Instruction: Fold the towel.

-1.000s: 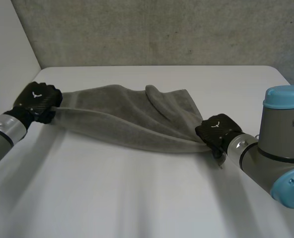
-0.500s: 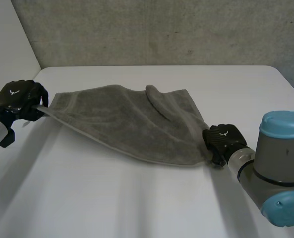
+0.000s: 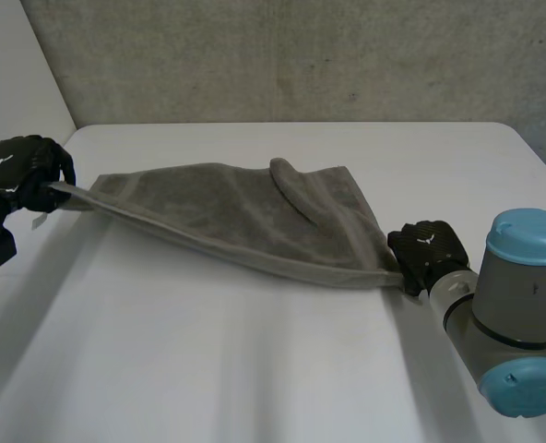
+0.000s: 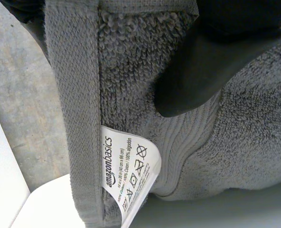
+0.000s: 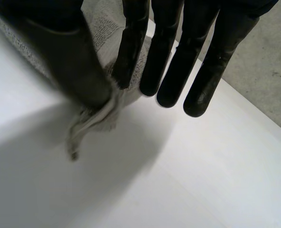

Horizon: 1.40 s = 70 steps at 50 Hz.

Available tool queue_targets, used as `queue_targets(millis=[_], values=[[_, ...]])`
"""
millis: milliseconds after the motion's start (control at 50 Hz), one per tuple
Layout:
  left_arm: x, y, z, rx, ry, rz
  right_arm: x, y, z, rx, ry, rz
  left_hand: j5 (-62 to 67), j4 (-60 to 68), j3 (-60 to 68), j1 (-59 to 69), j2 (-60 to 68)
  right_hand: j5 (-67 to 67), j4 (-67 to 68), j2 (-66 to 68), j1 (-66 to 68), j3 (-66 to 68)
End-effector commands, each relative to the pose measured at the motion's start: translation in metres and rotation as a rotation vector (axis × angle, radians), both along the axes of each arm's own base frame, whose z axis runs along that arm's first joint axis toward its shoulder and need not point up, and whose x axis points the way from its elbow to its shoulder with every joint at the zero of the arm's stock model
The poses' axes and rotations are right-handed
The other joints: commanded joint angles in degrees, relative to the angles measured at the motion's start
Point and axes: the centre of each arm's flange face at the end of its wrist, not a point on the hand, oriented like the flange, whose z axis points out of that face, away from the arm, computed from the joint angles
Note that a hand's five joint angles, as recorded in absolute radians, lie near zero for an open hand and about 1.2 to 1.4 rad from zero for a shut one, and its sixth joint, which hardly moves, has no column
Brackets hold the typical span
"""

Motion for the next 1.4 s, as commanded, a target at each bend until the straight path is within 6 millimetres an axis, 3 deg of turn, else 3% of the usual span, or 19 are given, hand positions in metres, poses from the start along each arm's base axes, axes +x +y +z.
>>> queue_targets(millis=[20, 300, 320, 500, 680, 720, 760, 820, 880, 920, 980, 1000, 1020, 1040, 1080, 1100, 1180, 1280, 1400], values=[[-0.001, 0.001, 0.000, 0.010, 0.016, 0.000, 0.001, 0.000, -0.001, 0.015, -0.016, 0.011, 5.6, 2.1, 3.2, 6.8, 2.9, 14.7, 14.8, 14.4, 13.9, 14.8], [-0.001, 0.005, 0.013, -0.009, 0.055, 0.004, -0.006, -0.001, 0.000, 0.206, -0.229, 0.015, 5.6, 2.1, 3.2, 6.8, 2.9, 13.9, 14.0, 13.6, 13.1, 14.1], [-0.001, 0.006, 0.014, -0.010, 0.055, 0.004, -0.007, 0.000, -0.001, 0.211, -0.226, 0.013, 5.6, 2.1, 3.2, 6.8, 2.9, -9.3, -9.2, -9.5, -10.1, -9.1], [-0.001, 0.008, 0.010, 0.006, 0.059, 0.004, -0.007, 0.003, -0.015, 0.242, -0.214, 0.008, 5.6, 2.1, 3.2, 6.8, 2.9, -15.4, -15.3, -15.6, -16.2, -15.2], [0.001, 0.008, 0.009, 0.007, 0.059, 0.009, -0.006, 0.001, -0.015, 0.210, -0.209, -0.013, 5.6, 2.1, 3.2, 6.8, 2.9, -12.7, -12.6, -12.9, -13.5, -12.5], [0.001, 0.008, 0.009, 0.007, 0.059, 0.009, -0.006, 0.000, -0.015, 0.198, -0.211, -0.017, 5.6, 2.1, 3.2, 6.8, 2.9, -7.8, -7.7, -8.1, -8.6, -7.6], [0.001, 0.008, 0.010, 0.005, 0.060, 0.009, -0.007, -0.003, -0.011, 0.170, -0.215, -0.029, 5.6, 2.1, 3.2, 6.8, 2.9, 14.5, 14.6, 14.3, 13.7, 14.7], [0.002, 0.007, 0.012, -0.001, 0.060, 0.012, -0.009, -0.007, -0.006, 0.152, -0.220, -0.037, 5.6, 2.1, 3.2, 6.8, 2.9, 14.7, 14.8, 14.4, 13.9, 14.8], [0.002, 0.007, 0.017, -0.015, 0.060, 0.016, -0.010, -0.013, 0.012, 0.102, -0.240, -0.035, 5.6, 2.1, 3.2, 6.8, 2.9, 14.7, 14.8, 14.4, 13.9, 14.8], [0.003, 0.008, 0.030, -0.031, 0.085, 0.018, -0.014, -0.022, 0.049, -0.005, -0.264, -0.039, 5.6, 2.1, 3.2, 6.8, 2.9, 14.7, 14.8, 14.4, 13.9, 14.8], [0.000, 0.008, 0.049, -0.023, 0.149, 0.000, -0.020, -0.026, 0.074, -0.073, -0.278, -0.044, 5.6, 2.1, 3.2, 6.8, 2.9, 14.7, 14.8, 14.4, 13.9, 14.8], [0.000, 0.009, 0.049, -0.023, 0.149, 0.000, -0.027, -0.028, 0.101, -0.141, -0.281, -0.051, 5.6, 2.1, 3.2, 6.8, 2.9, 14.7, 14.8, 14.4, 13.9, 14.8], [-0.001, 0.010, 0.059, -0.007, 0.190, -0.009, -0.033, -0.025, 0.129, -0.200, -0.273, -0.047, 5.6, 2.1, 3.2, 6.8, 2.9, 14.7, 14.8, 14.4, 13.9, 14.8], [-0.001, 0.010, 0.059, -0.007, 0.191, -0.009, -0.033, -0.025, 0.129, -0.201, -0.273, -0.047, 5.6, 2.1, 3.2, 6.8, 2.9, 14.7, 14.8, 14.4, 13.9, 14.8], [-0.003, 0.016, 0.086, -0.018, 0.259, -0.023, -0.038, -0.014, 0.179, -0.294, -0.247, -0.010, 5.6, 2.1, 3.2, 6.8, 2.9, 14.7, 14.8, 14.4, 13.9, 14.8], [-0.003, 0.016, 0.086, -0.018, 0.259, -0.023, -0.038, -0.013, 0.179, -0.295, -0.247, -0.010, 5.6, 2.1, 3.2, 6.8, 2.9, 14.7, 14.8, 14.4, 13.9, 14.8], [-0.006, 0.028, 0.120, -0.083, 0.312, -0.052, -0.040, 0.002, 0.227, -0.352, -0.189, 0.060, 5.6, 2.1, 3.2, 6.8, 2.9, 14.7, 14.8, 14.4, 13.9, 14.8], [-0.007, 0.037, 0.128, -0.102, 0.326, -0.055, -0.042, 0.012, 0.245, -0.339, -0.120, 0.094, 5.6, 2.1, 3.2, 6.8, 2.9, 14.7, 14.8, 14.4, 13.9, 14.8], [-0.008, 0.040, 0.098, -0.013, 0.332, -0.045, -0.041, 0.016, 0.233, -0.290, -0.039, 0.106, 5.6, 2.1, 3.2, 6.8, 2.9, 14.7, 14.8, 14.4, 13.9, 14.8]])
